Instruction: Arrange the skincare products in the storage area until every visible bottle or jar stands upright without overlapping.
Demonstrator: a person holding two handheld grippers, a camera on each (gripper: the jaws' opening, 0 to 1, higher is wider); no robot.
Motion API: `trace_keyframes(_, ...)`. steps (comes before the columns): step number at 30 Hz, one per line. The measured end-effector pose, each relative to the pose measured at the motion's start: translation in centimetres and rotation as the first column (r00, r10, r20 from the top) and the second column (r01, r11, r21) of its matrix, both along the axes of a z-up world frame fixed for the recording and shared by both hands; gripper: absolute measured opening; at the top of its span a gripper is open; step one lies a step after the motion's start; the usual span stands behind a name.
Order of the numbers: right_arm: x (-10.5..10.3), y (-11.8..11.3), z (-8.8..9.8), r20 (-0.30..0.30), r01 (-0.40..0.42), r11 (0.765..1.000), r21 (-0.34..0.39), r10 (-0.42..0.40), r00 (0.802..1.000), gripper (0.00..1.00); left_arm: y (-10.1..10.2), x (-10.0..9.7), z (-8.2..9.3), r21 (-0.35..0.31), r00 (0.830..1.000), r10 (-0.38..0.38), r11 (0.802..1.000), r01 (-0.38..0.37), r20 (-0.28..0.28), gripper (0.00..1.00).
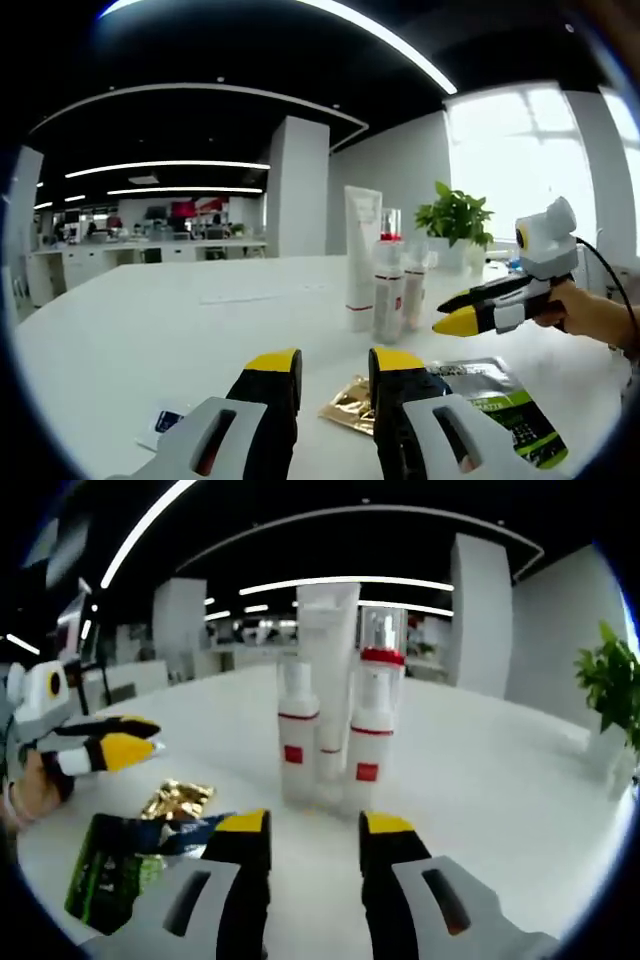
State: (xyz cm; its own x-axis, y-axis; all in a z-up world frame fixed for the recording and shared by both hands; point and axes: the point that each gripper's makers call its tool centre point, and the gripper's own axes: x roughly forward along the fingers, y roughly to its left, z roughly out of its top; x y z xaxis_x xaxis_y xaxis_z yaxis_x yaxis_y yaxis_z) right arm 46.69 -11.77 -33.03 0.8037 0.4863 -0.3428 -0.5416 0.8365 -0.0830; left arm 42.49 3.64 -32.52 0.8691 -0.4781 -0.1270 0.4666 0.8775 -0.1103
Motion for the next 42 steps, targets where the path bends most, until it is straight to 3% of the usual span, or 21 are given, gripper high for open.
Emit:
trace_keyframes(3, -0.4, 0.7, 0.1, -0.018, -0.043, 0.999, 0.028, 0.043, 0.999, 0.34, 0.1, 0.0, 0.1, -0.032, 1.0, -0.007, 0.999, 0.006, -0.008, 0.29)
trace_keyframes(7, -1.2, 1.3, -0.1, -0.052, -0.085, 0.993, 0.077, 0.089, 0.995, 0.35, 0.2, 0.0, 0.1, -0.025, 1.0, -0.002, 1.0, 0.002, 0.0, 0.29)
trace_keyframes(14, -3.0, 1.7, -0.2, -0.064, -0.122, 0.971, 0.205, 0.138, 0.988, 0.34, -0.4, -0.3, 1.7, 0.064, 0.994, -0.012, 0.998, 0.005, 0.107, 0.27)
trace_keyframes(16, -3.8, 1.7, -0.3, -0.071, -0.137, 0.967, 0.216, 0.156, 0.985, 0.34, -0.1, 0.1, 1.4, 0.069, 0.996, -0.012, 0.998, 0.006, 0.085, 0.26)
trace_keyframes(18, -4.7, 1.9, -0.2, -0.08, -0.17, 0.961, 0.219, 0.192, 0.978, 0.34, -0.2, -0.3, 1.6, 0.003, 0.999, -0.029, 1.0, 0.029, 0.025, 0.26)
trace_keyframes(20, -5.4, 1.7, 0.2, -0.098, -0.193, 0.952, 0.238, 0.221, 0.97, 0.34, 0.2, -0.6, 2.5, 0.002, 0.999, -0.038, 0.999, 0.038, 0.038, 0.26)
trace_keyframes(22, -6.2, 1.6, 1.0, -0.114, -0.203, 0.93, 0.305, 0.247, 0.962, 0.33, -0.1, -1.8, 3.3, 0.028, 0.996, -0.088, 0.996, 0.087, 0.024, 0.24)
trace_keyframes(25, -7.3, 1.2, 1.5, -0.169, -0.208, 0.902, 0.379, 0.289, 0.942, 0.33, -0.7, -4.1, 3.8, 0.074, 0.986, -0.168, 0.983, 0.169, -0.008, 0.2)
trace_keyframes(28, -8.3, 0.5, 1.2, -0.259, -0.186, 0.873, 0.45, 0.327, 0.909, 0.37, -1.9, -6.7, 2.4, 0.093, 0.958, -0.261, 0.958, 0.273, -0.12, 0.17)
trace_keyframes(31, -8.6, -0.3, 0.4, -0.348, -0.123, 0.865, 0.487, 0.321, 0.881, 0.45, -2.5, -7.6, 1.2, 0.118, 0.949, -0.274, 0.949, 0.294, -0.158, 0.14)
trace_keyframes(32, -8.9, -0.6, 0.0, -0.377, -0.123, 0.865, 0.487, 0.335, 0.863, 0.47, -2.6, -7.9, 0.4, 0.139, 0.945, -0.27, 0.944, 0.298, -0.187, 0.14)
trace_keyframes(34, -9.0, -1.2, -0.7, -0.413, -0.106, 0.876, 0.47, 0.325, 0.85, 0.49, -2.7, -8.2, -0.7, 0.173, 0.935, -0.275, 0.933, 0.315, -0.223, 0.14)
trace_keyframes(35, -9.2, -1.3, -0.9, -0.425, -0.11, 0.881, 0.459, 0.328, 0.844, 0.47, -2.4, -8.1, -1.6, 0.233, 0.941, -0.248, 0.925, 0.301, -0.231, 0.14)
trace_keyframes(36, -9.3, -1.5, -1.0, -0.435, -0.119, 0.884, 0.452, 0.335, 0.836, 0.45, -2.0, -7.7, -2.1, 0.306, 0.954, -0.225, 0.91, 0.279, -0.2, 0.13)
trace_keyframes(38, -9.6, -1.5, -1.2, -0.446, -0.113, 0.887, 0.449, 0.332, 0.831, 0.44, -1.9, -7.5, -2.7, 0.337, 0.957, -0.217, 0.901, 0.272, -0.194, 0.07)
trace_keyframes(40, -10.4, -1.4, -2.0, -0.502, -0.113, 0.894, 0.434, 0.344, 0.794, 0.46, -2.5, -7.9, -3.7, 0.323, 0.941, -0.237, 0.895, 0.308, -0.24, 0.04)
trace_keyframes(42, -11.5, -1.0, -2.9, -0.554, -0.121, 0.902, 0.413, 0.355, 0.753, 0.45, -2.6, -7.8, -4.4, 0.335, 0.938, -0.231, 0.889, 0.311, -0.259, 0.0)
